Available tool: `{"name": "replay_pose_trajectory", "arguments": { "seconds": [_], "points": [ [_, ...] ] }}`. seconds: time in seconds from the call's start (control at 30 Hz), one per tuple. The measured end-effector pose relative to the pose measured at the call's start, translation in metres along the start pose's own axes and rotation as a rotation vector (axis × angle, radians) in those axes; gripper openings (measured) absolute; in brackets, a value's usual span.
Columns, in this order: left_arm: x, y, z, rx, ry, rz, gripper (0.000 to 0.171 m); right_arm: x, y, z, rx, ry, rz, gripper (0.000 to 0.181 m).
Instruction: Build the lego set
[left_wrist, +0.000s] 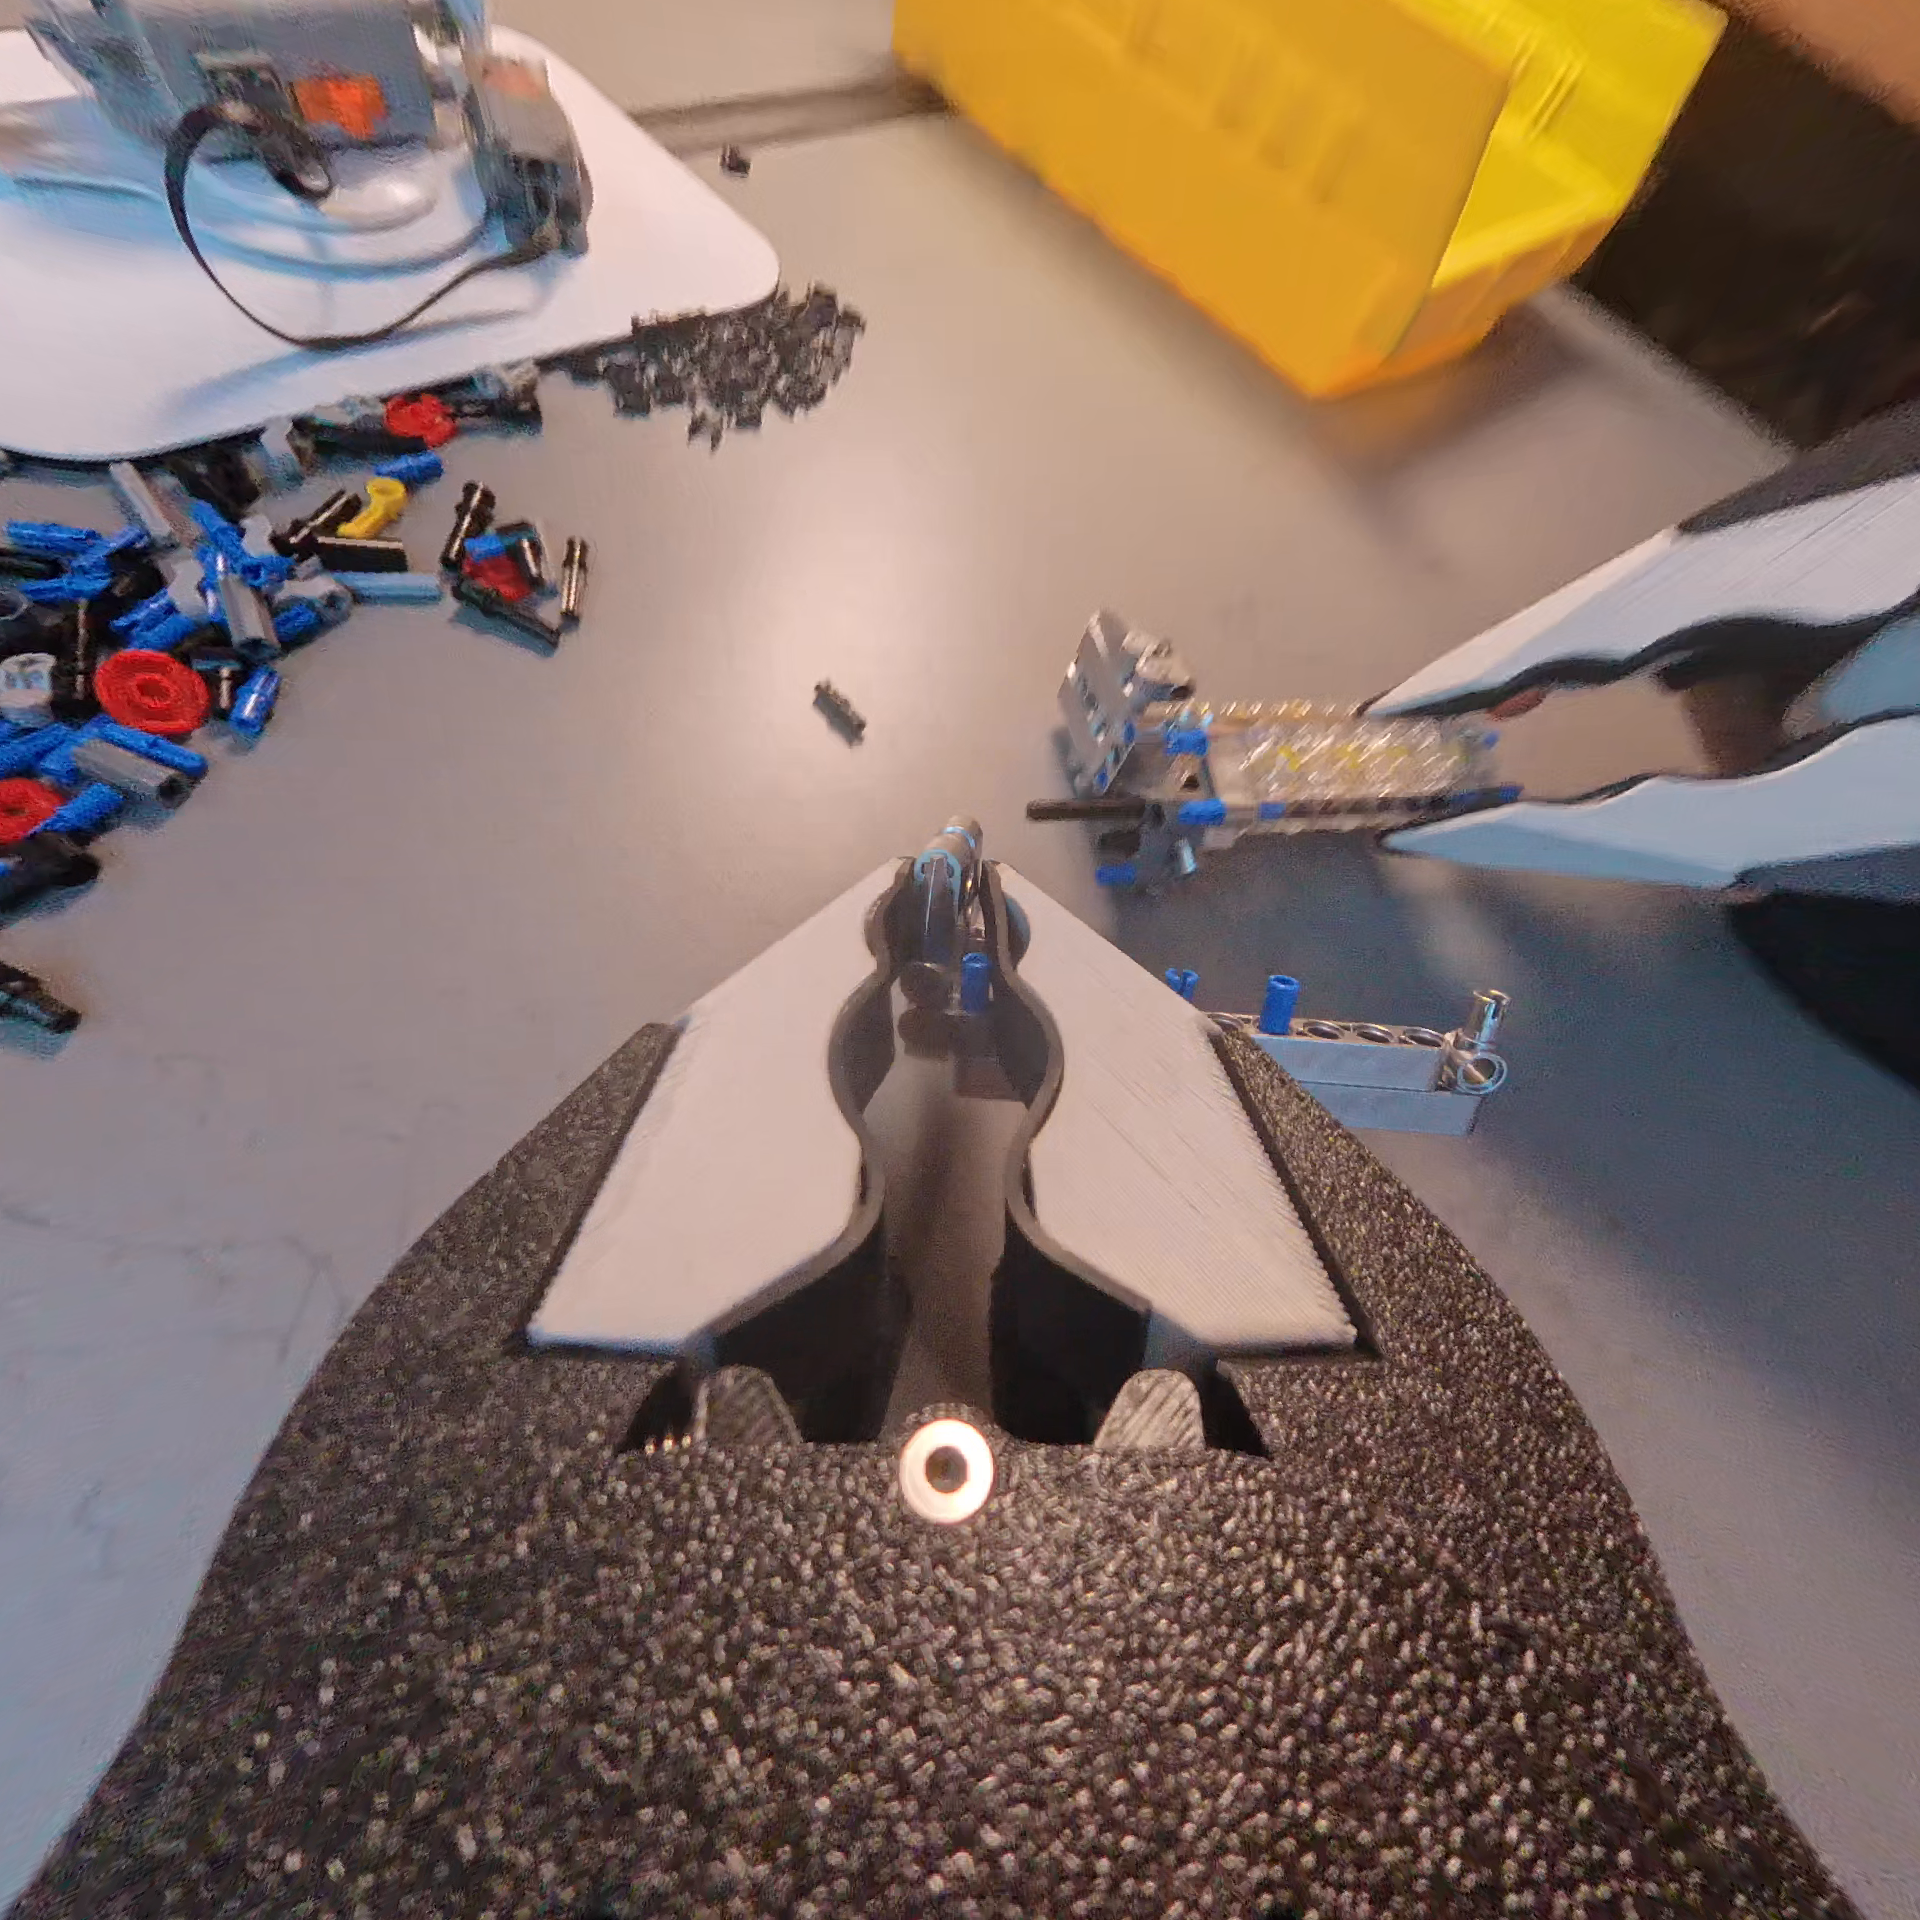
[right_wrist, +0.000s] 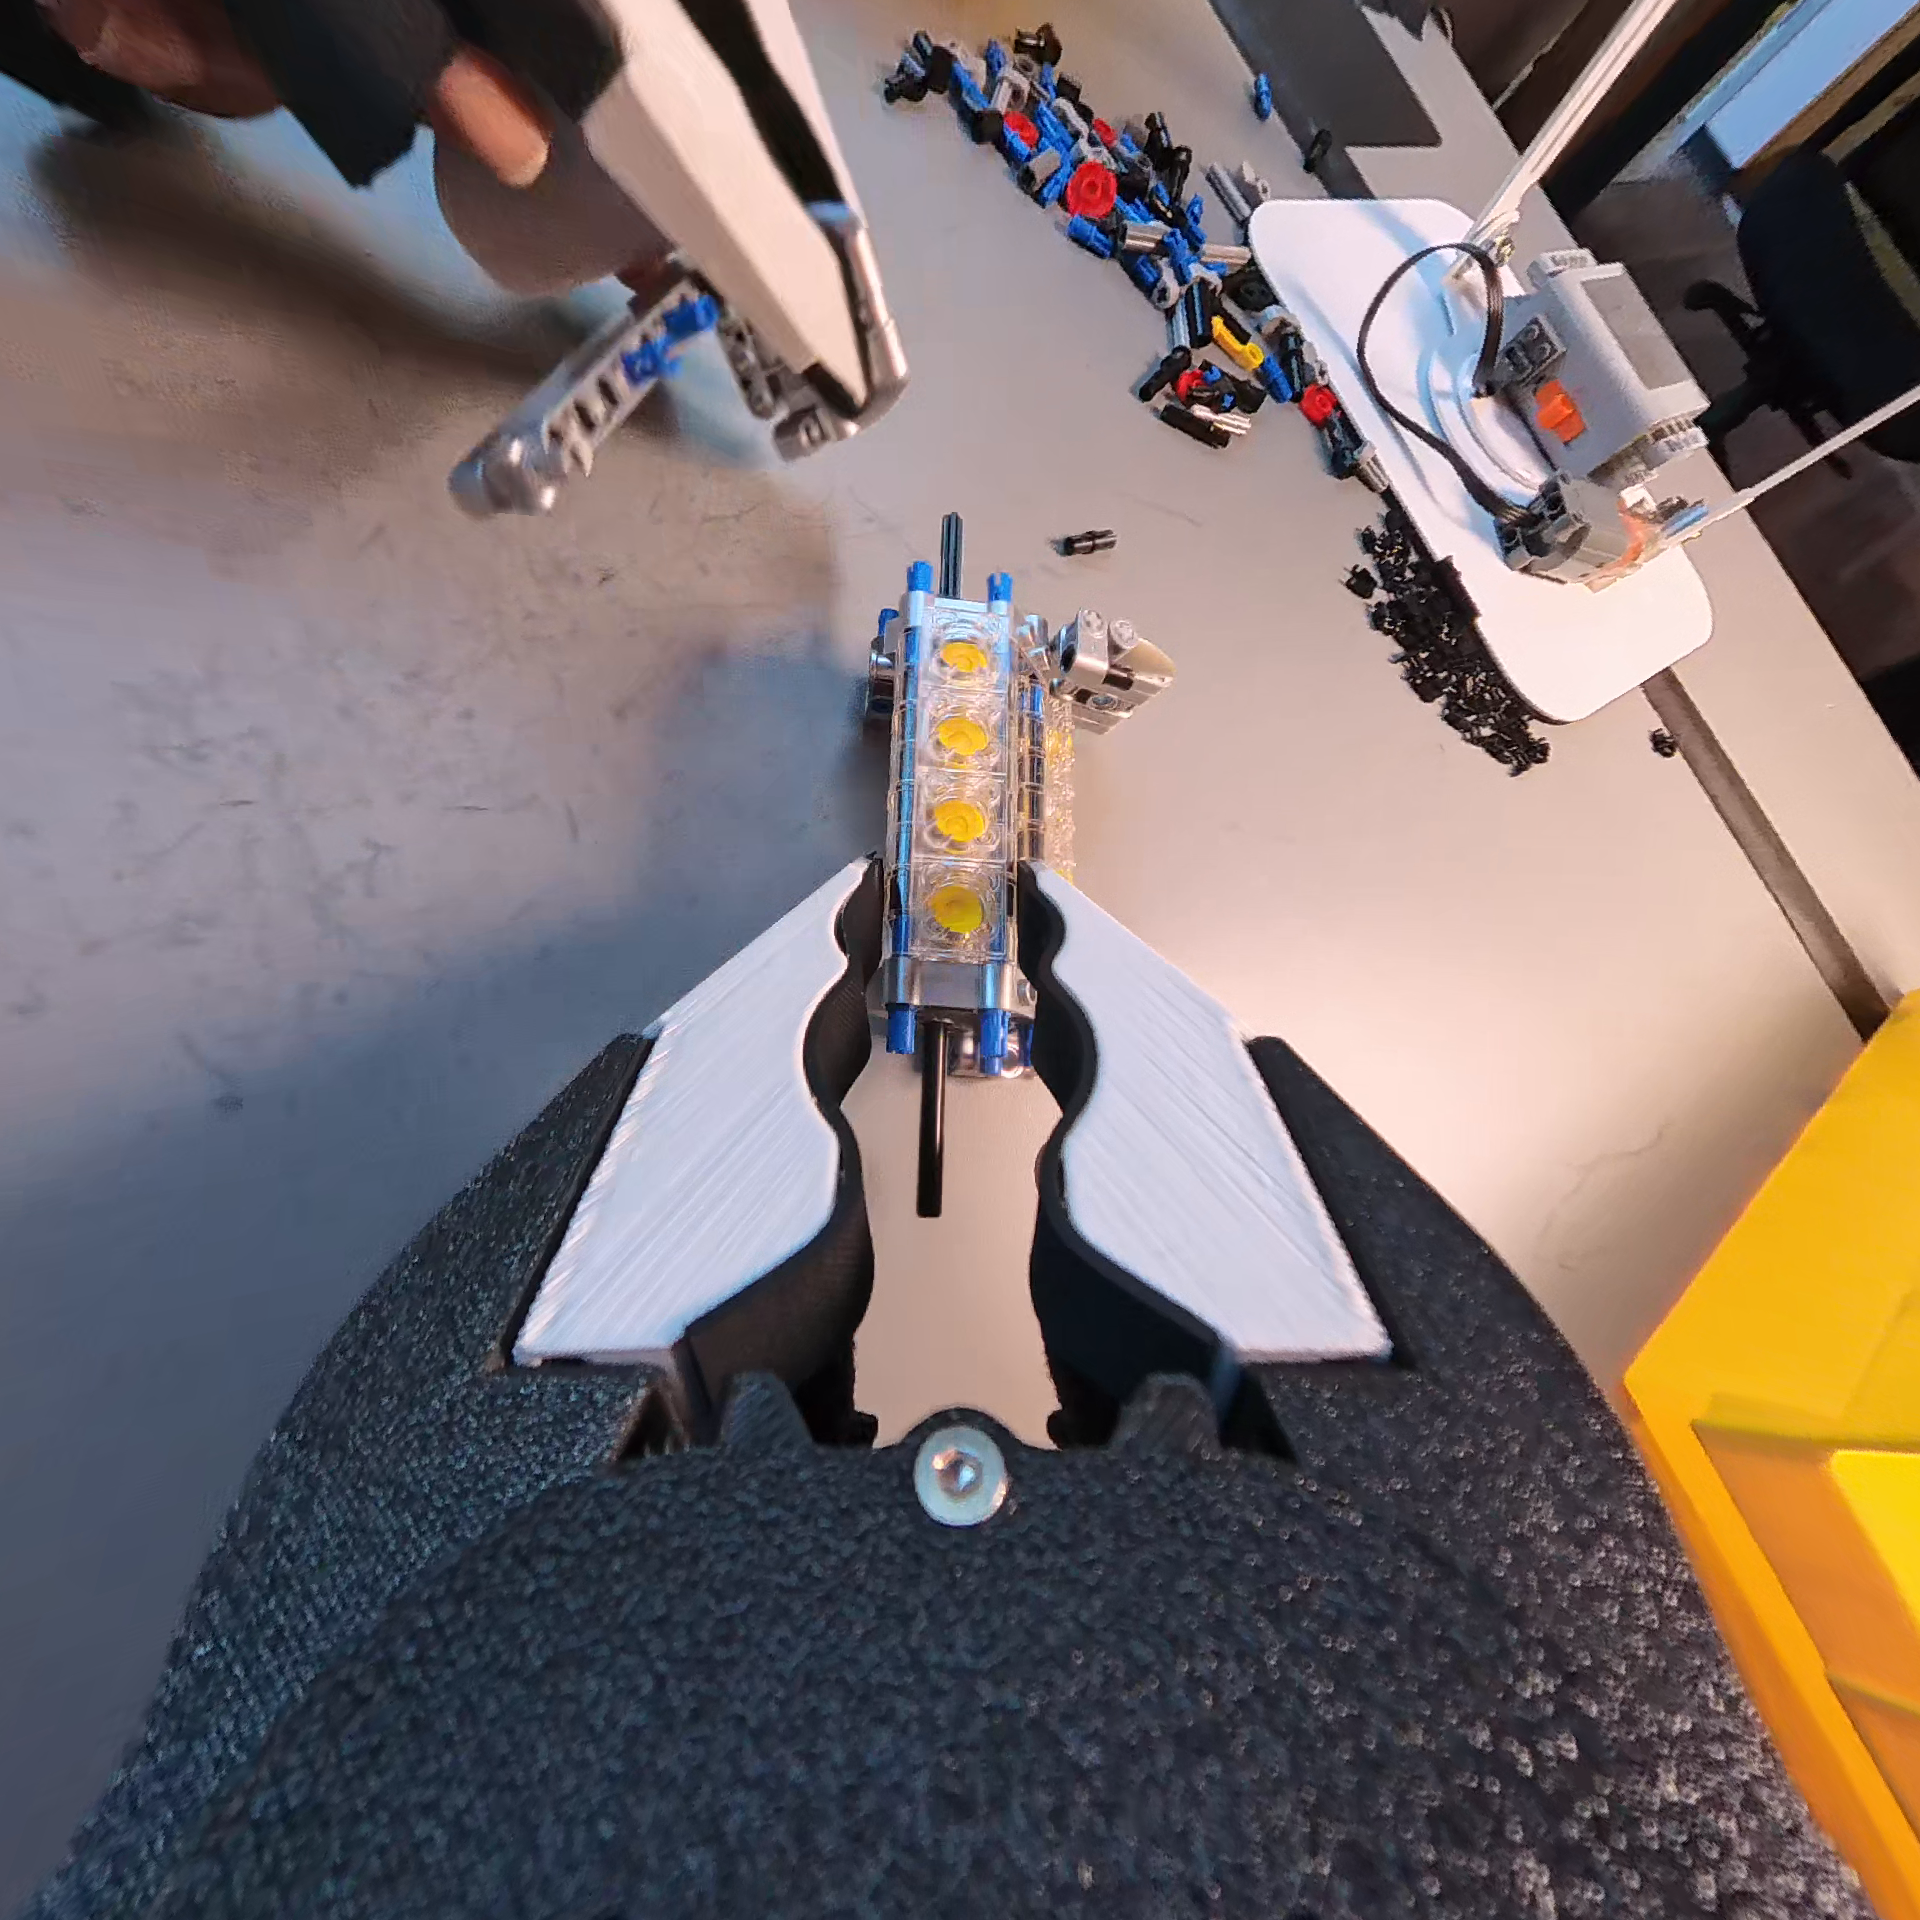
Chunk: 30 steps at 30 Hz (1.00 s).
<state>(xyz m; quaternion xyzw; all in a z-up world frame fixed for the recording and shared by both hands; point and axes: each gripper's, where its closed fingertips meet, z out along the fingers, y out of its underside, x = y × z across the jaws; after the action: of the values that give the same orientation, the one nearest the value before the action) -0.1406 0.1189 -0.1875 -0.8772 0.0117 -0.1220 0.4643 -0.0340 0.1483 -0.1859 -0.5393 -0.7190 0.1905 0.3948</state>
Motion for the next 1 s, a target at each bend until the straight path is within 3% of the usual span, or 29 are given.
{"name": "replay_pose_trajectory", "arguments": {
  "seconds": [0.13, 0.47, 0.63, 0.77, 0.83, 0.97, 1.0],
  "points": [
    [-0.003, 0.016, 0.000, -0.092, -0.132, 0.232, 0.011, -0.001, 0.001, 0.000, -0.004, 0.000, -0.017, 0.025],
    [-0.012, 0.037, -0.022, -0.239, -0.217, 0.278, 0.012, -0.001, -0.003, -0.003, 0.023, -0.003, -0.022, 0.031],
    [-0.006, 0.015, -0.027, -0.070, -0.117, 0.137, 0.006, 0.002, -0.015, -0.012, 0.096, -0.023, 0.034, 0.050],
    [-0.001, -0.011, -0.036, 0.095, -0.076, 0.044, 0.000, -0.004, -0.055, -0.037, 0.308, -0.063, 0.041, 0.054],
    [-0.004, -0.013, -0.037, 0.100, -0.092, 0.038, 0.000, -0.021, -0.065, -0.039, 0.340, -0.139, 0.047, 0.054],
    [-0.008, -0.009, -0.039, 0.057, -0.125, 0.104, 0.001, -0.043, -0.054, -0.023, 0.254, -0.161, -0.042, 0.053],
    [-0.005, -0.007, -0.040, 0.048, -0.114, 0.130, 0.012, -0.046, -0.052, -0.020, 0.243, -0.166, -0.048, 0.052]
  ]
}}
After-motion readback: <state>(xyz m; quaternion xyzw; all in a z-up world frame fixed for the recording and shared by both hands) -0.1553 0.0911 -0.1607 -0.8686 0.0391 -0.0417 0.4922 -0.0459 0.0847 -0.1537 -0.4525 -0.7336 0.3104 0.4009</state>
